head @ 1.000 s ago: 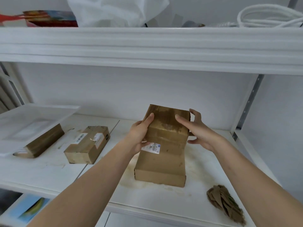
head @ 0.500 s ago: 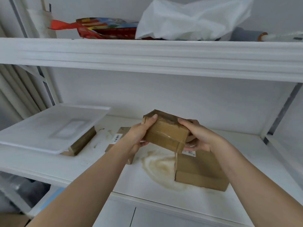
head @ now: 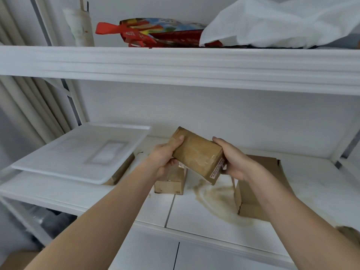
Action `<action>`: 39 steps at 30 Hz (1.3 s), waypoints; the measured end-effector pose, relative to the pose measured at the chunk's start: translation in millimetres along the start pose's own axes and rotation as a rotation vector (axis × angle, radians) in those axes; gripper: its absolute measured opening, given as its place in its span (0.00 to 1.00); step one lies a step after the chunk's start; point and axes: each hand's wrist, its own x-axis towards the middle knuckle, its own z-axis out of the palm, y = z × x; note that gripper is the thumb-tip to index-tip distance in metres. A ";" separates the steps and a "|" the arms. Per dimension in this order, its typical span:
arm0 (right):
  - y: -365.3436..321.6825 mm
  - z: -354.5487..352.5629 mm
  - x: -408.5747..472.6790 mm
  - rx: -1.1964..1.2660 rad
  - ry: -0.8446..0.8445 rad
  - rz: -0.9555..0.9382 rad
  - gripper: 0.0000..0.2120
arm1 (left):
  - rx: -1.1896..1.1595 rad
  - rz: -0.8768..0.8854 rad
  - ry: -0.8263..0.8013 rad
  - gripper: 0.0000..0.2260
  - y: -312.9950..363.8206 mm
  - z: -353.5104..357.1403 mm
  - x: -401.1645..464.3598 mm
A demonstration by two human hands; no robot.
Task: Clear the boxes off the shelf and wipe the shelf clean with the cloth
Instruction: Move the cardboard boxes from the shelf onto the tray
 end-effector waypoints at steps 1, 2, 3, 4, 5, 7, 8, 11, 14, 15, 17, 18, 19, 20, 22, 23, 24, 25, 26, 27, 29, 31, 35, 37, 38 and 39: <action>-1.2 1.0 0.0 -0.008 -0.035 0.001 0.16 | -0.010 0.001 0.007 0.24 0.1 -1.9 2.3; -3.1 1.7 0.1 -0.024 -0.061 0.000 0.18 | -0.016 -0.001 0.012 0.24 0.6 -3.2 4.3; -5.5 1.9 0.7 -0.042 -0.085 0.001 0.21 | -0.021 -0.006 0.017 0.23 1.8 -3.9 5.8; -8.4 2.3 2.8 -0.068 -0.107 0.005 0.22 | -0.027 -0.008 0.027 0.22 3.6 -5.2 7.3; -10.6 1.7 4.2 -0.106 -0.128 0.008 0.23 | -0.034 -0.011 0.038 0.21 5.0 -5.9 8.8; -15.5 2.3 6.2 -0.202 -0.189 0.002 0.25 | -0.039 -0.012 0.055 0.21 6.9 -7.1 13.6; -17.1 2.0 7.9 -0.234 -0.218 -0.004 0.27 | -0.040 -0.009 0.060 0.22 8.0 -7.2 15.4; -20.3 2.0 16.0 -0.251 -0.230 -0.016 0.26 | -0.050 0.007 0.078 0.21 14.1 -6.6 22.0; -20.0 -1.4 29.2 -0.090 -0.204 0.031 0.21 | -0.168 0.016 0.083 0.10 24.4 -3.5 22.6; -19.4 -3.7 34.2 -0.009 -0.214 0.054 0.21 | -0.186 0.014 0.099 0.09 26.6 -1.9 23.8; -19.8 -7.5 42.2 0.167 -0.245 0.093 0.21 | -0.142 0.012 0.167 0.09 27.0 1.1 29.2; -20.9 -8.0 45.9 0.253 -0.260 0.110 0.21 | -0.093 0.000 0.206 0.10 25.9 0.9 31.4; -22.5 -8.3 48.4 0.331 -0.271 0.121 0.21 | -0.041 -0.030 0.234 0.10 24.4 0.7 33.4; -23.9 -7.2 51.6 0.394 -0.288 0.127 0.21 | 0.007 -0.071 0.255 0.12 21.7 -1.5 35.6; -25.7 -2.5 57.5 0.481 -0.316 0.141 0.23 | 0.048 -0.154 0.235 0.18 16.5 -6.9 36.2; -25.5 0.6 60.9 0.507 -0.319 0.150 0.24 | 0.037 -0.184 0.191 0.19 14.0 -10.3 36.9; -24.7 3.7 64.8 0.522 -0.324 0.163 0.24 | 0.018 -0.209 0.138 0.19 12.3 -12.9 36.9; -23.7 7.3 68.3 0.528 -0.333 0.177 0.24 | -0.007 -0.224 0.082 0.20 11.6 -15.6 36.4; -22.4 10.6 71.7 0.527 -0.343 0.192 0.23 | -0.033 -0.230 0.034 0.20 11.9 -17.9 36.0; -21.4 14.7 74.6 0.517 -0.345 0.203 0.22 | -0.052 -0.222 0.009 0.21 12.0 -21.2 37.1; -21.2 24.6 79.9 0.472 -0.313 0.200 0.17 | -0.076 -0.207 -0.006 0.22 13.3 -30.5 40.4; -22.9 36.2 83.7 0.437 -0.249 0.186 0.11 | -0.094 -0.197 -0.027 0.21 15.4 -41.7 41.9; -25.1 62.2 96.1 0.450 -0.218 0.205 0.07 | -0.122 -0.182 -0.094 0.21 19.6 -68.8 53.4; -26.0 83.6 103.9 0.524 -0.260 0.201 0.11 | -0.101 -0.181 -0.105 0.19 24.4 -86.9 58.4; -26.7 95.2 108.1 0.569 -0.263 0.186 0.12 | -0.097 -0.184 -0.109 0.19 27.1 -97.8 60.8; -28.5 107.6 112.2 0.593 -0.253 0.166 0.14 | -0.098 -0.180 -0.110 0.19 29.5 -110.1 65.0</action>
